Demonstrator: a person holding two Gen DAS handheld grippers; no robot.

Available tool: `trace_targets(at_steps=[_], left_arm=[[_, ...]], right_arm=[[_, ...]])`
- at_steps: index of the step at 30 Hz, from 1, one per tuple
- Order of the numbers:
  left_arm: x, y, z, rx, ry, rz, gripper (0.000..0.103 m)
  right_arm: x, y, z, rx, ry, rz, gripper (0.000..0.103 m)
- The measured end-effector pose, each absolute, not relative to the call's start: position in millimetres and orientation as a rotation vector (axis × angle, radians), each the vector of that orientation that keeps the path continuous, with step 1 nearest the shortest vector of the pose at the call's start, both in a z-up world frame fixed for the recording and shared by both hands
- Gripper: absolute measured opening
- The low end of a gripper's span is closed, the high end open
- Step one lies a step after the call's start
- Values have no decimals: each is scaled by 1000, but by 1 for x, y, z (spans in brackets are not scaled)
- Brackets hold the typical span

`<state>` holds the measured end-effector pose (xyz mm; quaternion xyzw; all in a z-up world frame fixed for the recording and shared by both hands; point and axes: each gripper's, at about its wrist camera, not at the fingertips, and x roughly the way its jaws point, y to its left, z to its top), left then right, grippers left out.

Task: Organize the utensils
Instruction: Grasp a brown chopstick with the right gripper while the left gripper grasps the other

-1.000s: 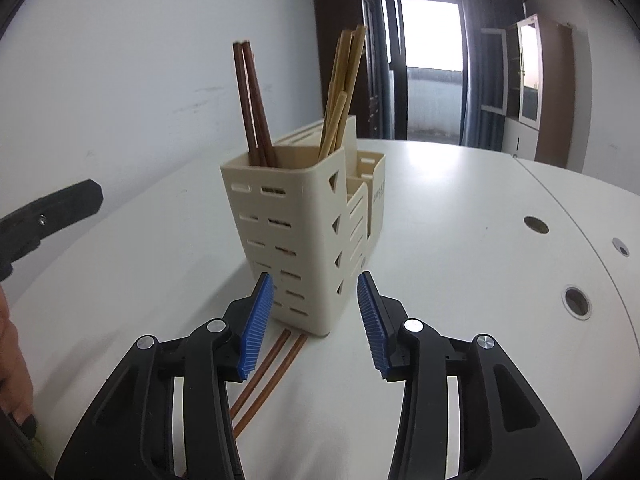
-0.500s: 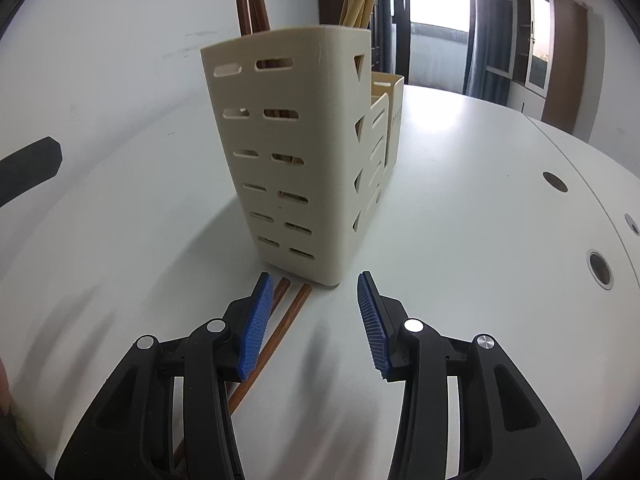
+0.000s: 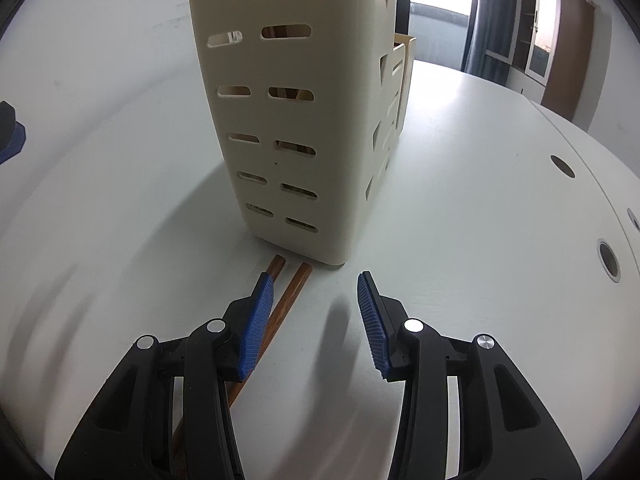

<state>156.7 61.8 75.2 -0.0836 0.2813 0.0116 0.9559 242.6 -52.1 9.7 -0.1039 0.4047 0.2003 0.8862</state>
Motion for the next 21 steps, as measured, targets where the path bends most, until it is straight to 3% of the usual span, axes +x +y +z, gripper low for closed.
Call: trace_targets(at_steps=[13,18,21], left_arm=[[159,54,67,-143,614,16,54],[165,48,57,-131,653,0,54],[170,43,49,-119,685,-11,54]], right_arm=[[231,-48,-9,-246,898,422,42],[254,-65,-1,-215,918,455,21],[259,-71,0,-187,943,473,17]])
